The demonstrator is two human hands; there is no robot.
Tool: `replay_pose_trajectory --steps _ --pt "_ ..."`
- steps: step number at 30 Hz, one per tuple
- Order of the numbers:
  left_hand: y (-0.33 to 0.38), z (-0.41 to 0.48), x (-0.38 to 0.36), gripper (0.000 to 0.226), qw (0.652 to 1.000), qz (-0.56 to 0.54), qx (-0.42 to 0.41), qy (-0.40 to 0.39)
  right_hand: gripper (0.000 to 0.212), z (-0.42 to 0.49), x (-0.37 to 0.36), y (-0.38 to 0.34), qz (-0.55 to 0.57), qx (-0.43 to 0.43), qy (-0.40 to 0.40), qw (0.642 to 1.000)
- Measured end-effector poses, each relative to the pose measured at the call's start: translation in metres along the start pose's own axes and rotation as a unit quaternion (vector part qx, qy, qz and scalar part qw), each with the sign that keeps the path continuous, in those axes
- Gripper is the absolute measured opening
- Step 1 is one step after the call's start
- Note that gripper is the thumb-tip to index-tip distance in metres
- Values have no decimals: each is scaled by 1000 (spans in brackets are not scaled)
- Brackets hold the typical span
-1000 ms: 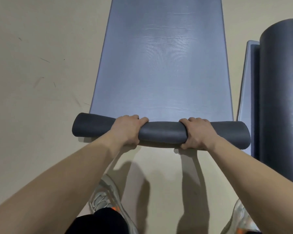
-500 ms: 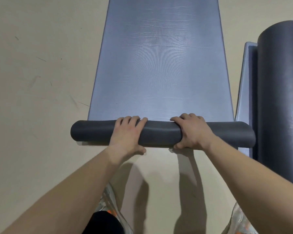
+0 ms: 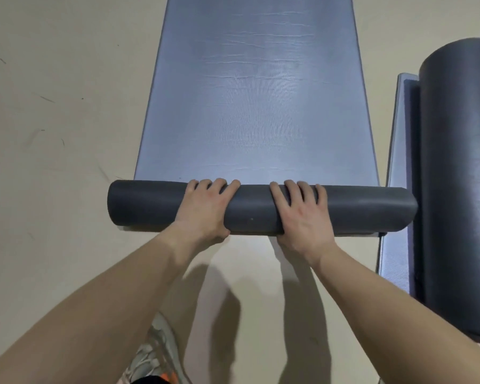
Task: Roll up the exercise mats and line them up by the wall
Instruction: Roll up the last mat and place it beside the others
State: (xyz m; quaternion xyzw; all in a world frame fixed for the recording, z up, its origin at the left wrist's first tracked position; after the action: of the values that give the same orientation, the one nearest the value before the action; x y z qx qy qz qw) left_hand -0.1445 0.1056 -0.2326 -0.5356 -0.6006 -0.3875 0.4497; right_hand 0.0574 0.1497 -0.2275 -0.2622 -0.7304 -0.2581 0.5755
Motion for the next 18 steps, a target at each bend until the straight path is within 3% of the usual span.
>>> replay_pose_trajectory --steps 3,7,12,14,16,18 --pt "5 -9 6 94 998 7 2 -57 97 2 11 0 7 0 -51 999" --pt "20 -40 9 98 988 40 18 -148 101 -23 9 -11 56 35 -149 987" --pt "32 -79 -7 119 996 41 31 -71 115 -12 12 -1 123 52 -212 968" --pt "21 -58 -3 112 995 -2 14 -100 120 -17 11 1 100 35 -172 979" --pt "8 -29 9 108 978 -66 1 -199 114 -37 8 -3 52 1 -62 997" --pt "5 -11 21 108 956 -89 -13 -278 104 -52 0 -8 45 -21 -5 999"
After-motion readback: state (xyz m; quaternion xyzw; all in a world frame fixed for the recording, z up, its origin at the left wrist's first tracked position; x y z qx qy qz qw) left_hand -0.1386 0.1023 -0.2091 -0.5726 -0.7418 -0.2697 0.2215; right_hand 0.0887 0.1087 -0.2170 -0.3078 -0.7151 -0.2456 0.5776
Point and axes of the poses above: each hand's wrist, its own z-axis towards the middle knuckle, its own x-axis out of the back of the hand, y = z × x, the point moved 4 cm from there along z, towards the middle knuckle, and after that the axes turned 9 degrees about x, right-handed, at the moved point
